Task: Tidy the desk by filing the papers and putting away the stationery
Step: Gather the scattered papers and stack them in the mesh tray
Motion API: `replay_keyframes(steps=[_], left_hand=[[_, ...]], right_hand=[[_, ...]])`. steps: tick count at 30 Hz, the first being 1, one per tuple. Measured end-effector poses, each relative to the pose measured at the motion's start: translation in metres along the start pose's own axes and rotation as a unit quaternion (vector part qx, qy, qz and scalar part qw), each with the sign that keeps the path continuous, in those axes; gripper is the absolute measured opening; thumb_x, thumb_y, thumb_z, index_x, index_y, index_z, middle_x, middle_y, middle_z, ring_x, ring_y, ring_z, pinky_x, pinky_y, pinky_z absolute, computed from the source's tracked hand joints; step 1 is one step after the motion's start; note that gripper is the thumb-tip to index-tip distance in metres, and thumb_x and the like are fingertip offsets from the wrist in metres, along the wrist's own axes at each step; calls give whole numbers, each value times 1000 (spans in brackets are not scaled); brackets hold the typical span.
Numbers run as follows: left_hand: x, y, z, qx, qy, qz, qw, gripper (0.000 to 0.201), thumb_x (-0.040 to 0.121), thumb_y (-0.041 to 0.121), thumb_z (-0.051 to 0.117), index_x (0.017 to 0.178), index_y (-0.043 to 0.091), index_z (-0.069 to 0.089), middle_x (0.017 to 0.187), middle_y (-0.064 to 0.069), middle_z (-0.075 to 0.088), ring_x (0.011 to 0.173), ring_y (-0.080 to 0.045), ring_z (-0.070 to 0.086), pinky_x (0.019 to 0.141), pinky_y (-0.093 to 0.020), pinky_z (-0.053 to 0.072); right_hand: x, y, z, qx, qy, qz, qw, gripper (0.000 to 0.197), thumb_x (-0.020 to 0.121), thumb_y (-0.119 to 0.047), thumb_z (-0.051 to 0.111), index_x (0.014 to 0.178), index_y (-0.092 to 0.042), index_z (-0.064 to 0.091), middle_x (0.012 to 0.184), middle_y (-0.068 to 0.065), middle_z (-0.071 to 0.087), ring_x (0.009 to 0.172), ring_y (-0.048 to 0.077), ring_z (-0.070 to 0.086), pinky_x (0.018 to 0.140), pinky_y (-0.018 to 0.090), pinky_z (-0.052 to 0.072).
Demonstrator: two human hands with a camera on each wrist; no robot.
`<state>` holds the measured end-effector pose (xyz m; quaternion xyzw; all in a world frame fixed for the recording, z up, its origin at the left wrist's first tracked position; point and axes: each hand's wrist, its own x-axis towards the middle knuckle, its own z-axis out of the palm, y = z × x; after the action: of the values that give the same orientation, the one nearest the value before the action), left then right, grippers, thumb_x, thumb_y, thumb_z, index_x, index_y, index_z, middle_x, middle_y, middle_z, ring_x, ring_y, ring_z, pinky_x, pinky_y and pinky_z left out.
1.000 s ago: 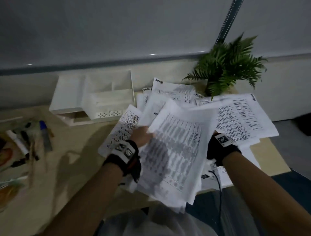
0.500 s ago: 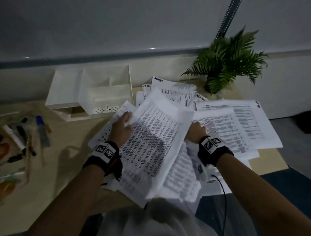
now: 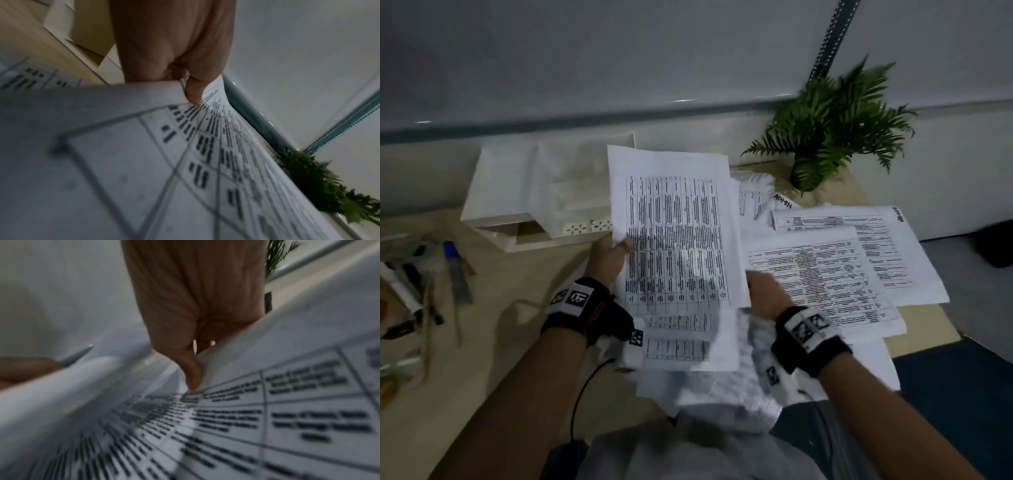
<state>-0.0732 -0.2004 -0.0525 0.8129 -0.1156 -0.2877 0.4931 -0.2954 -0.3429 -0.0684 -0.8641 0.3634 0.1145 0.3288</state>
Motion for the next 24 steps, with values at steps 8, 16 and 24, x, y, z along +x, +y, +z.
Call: replay_keyframes(steps=[8,16,24], left_hand=[[-8,-5,3,244,-83,43,965,13,94,11,50,97,5,61,89,-16,56,83,-20,51,61,-23,35],[-19,-22,13,191,-47,-11,980,25,97,15,45,111,-2,57,73,-7,49,61,-20,46,54,-22,31],[-16,-45,-1,63,2,-97,993,18,96,16,49,109,7,55,81,-8,53,86,-20,49,70,-24,37]], right_hand=[[50,40,-77,-308,5,31,951,37,90,-13,46,126,-15,51,135,12,46,128,33,38,104,45,32],[46,61,-81,-135,34,58,988,14,85,-16,48,95,-12,56,102,22,57,101,36,58,72,31,34],[9,68,-58,126,147,223,955,19,78,-7,66,94,0,59,94,20,61,102,33,61,82,35,45]])
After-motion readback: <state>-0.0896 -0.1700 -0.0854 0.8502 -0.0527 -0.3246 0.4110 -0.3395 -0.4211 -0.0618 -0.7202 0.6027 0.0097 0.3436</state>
